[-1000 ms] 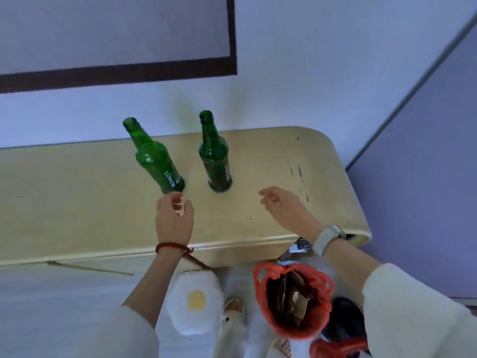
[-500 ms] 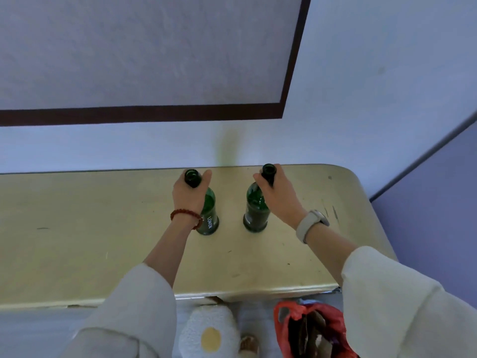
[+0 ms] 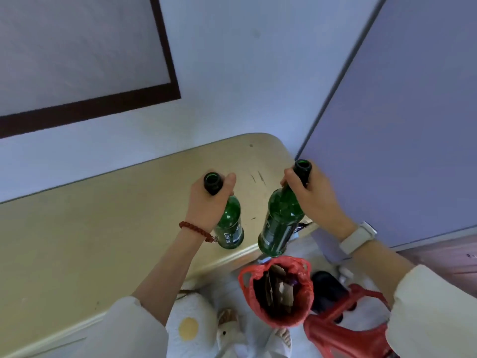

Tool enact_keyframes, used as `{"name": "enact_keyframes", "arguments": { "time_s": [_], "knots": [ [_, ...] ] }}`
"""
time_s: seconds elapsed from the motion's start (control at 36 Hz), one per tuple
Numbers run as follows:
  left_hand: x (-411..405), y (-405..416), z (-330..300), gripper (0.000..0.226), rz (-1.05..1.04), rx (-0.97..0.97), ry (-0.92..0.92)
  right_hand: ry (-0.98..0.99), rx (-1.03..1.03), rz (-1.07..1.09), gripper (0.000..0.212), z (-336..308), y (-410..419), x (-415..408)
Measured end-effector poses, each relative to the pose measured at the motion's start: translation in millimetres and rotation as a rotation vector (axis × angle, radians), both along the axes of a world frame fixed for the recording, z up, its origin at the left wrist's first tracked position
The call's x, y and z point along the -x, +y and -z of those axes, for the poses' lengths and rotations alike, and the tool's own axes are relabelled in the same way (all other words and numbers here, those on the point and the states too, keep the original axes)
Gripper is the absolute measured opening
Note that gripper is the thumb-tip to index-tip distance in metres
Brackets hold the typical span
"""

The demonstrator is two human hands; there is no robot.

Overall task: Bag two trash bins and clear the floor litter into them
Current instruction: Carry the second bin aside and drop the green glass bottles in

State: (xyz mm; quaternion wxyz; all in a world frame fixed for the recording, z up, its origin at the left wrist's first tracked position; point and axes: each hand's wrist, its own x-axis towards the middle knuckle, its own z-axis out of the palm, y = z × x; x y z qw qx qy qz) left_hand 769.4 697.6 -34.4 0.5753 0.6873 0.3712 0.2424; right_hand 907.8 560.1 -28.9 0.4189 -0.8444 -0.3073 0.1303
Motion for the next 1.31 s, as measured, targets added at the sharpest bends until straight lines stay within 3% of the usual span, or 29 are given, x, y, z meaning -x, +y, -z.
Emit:
{"name": "enact_keyframes", "arguments": {
  "time_s": [0.11,0.19,0.36,0.53,0.67,0.81,1.0,1.11,1.31],
  "knots": [
    [-23.1,-42.5,12.0,0.027,0.178,0.011,0.037,0.057,0.034,0.182,0.028,25.9,-62.5,-11.0],
    [-34.2,-75.5,28.4,0.029,0.313,0.034,0.075,0.102,0.066,0.301,0.029,52.4,-107.2,-11.0],
    [-45.9,-131.8,112.2,0.02,0.463,0.111,0.217,0.245,0.122,0.474,0.026,136.2,-170.2,-9.4],
    [-38.9,-175.3,230.9,0.003,0.387,0.201,0.358,0.393,0.168,0.544,0.024,240.2,-190.8,-8.0],
    [-34.5,-196.2,329.4,0.013,0.195,0.19,0.434,0.438,0.193,0.567,0.028,332.0,-192.8,-12.8],
    [-27.2,-205.8,403.3,0.02,0.119,0.177,0.482,0.474,0.223,0.531,0.043,416.6,-186.7,-11.9],
    [-17.3,-217.1,464.3,0.033,0.135,0.171,0.463,0.481,0.234,0.386,0.034,488.1,-184.0,-0.3],
    [-15.3,-219.8,477.5,0.042,0.14,0.139,0.442,0.458,0.265,0.287,0.035,501.4,-191.5,2.1],
    [-18.2,-222.9,477.8,0.033,0.12,0.15,0.399,0.407,0.376,0.122,0.034,498.4,-230.7,-12.0]
  ]
}}
